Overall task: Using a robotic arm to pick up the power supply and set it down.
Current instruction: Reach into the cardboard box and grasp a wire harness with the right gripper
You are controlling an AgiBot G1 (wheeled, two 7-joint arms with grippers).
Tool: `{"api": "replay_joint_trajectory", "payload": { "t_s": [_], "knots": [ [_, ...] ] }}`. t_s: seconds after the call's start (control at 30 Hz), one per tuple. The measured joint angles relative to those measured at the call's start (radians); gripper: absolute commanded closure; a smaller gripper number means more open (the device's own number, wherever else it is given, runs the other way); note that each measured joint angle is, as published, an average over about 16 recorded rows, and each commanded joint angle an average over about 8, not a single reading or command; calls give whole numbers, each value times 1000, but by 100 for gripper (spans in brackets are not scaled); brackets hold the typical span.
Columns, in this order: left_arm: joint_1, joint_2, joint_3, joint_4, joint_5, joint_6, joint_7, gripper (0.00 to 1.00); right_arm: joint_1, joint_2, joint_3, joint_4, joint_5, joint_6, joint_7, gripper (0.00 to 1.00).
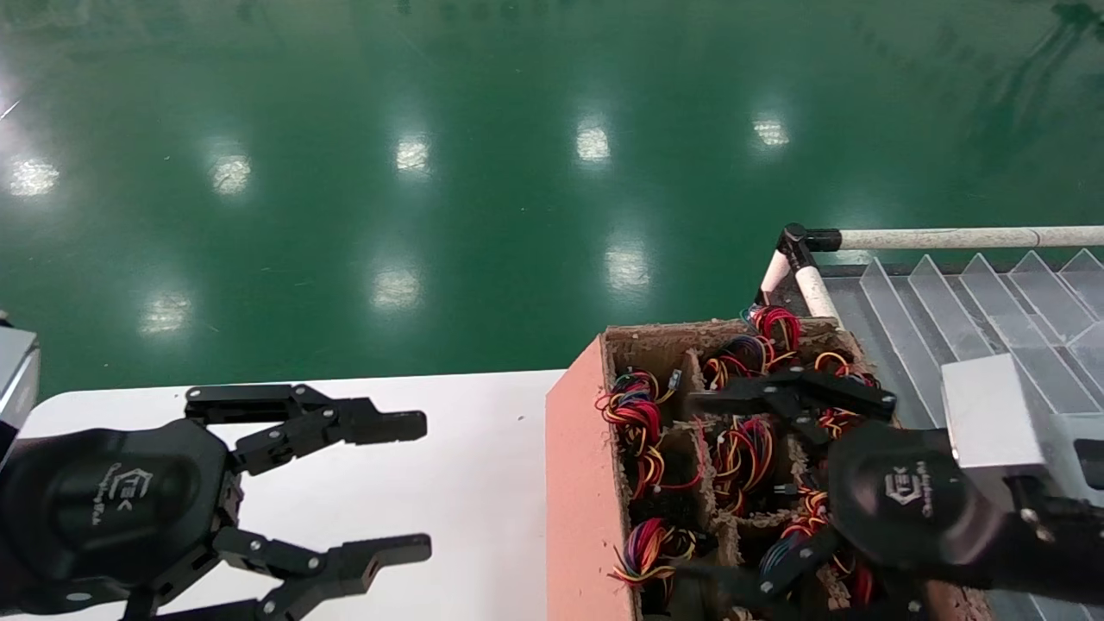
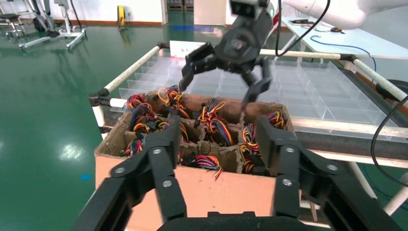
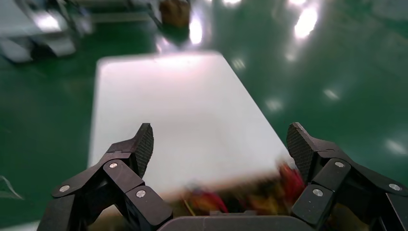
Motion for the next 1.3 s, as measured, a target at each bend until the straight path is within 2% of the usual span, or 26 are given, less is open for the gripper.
{"api": "replay_joint_trajectory", "payload": {
  "t_s": [0.4, 0.43, 0.47, 0.67, 0.7, 0.73, 1.3],
  "knots": [
    [0, 0, 1, 0, -1, 0, 0, 100, -10, 104, 0, -81, -105, -14, -65, 0],
    [0, 0, 1, 0, -1, 0, 0, 100, -11, 114, 0, -85, -111, -19, -68, 2],
    [0, 0, 1, 0, -1, 0, 1, 100, -11, 123, 0, -89, -115, -23, -70, 11],
    [0, -1, 1, 0, -1, -1, 1, 100, -18, 171, 0, -104, -141, -42, -84, 86],
    [0, -1, 2, 0, -1, -1, 1, 100, -19, 177, 0, -105, -146, -43, -86, 96],
    [0, -1, 2, 0, -1, -1, 1, 100, -21, 182, -1, -107, -151, -43, -89, 100],
    [-1, -1, 3, 0, -2, -1, 1, 100, -35, 181, -9, -114, -190, -13, -111, 100]
  ]
}}
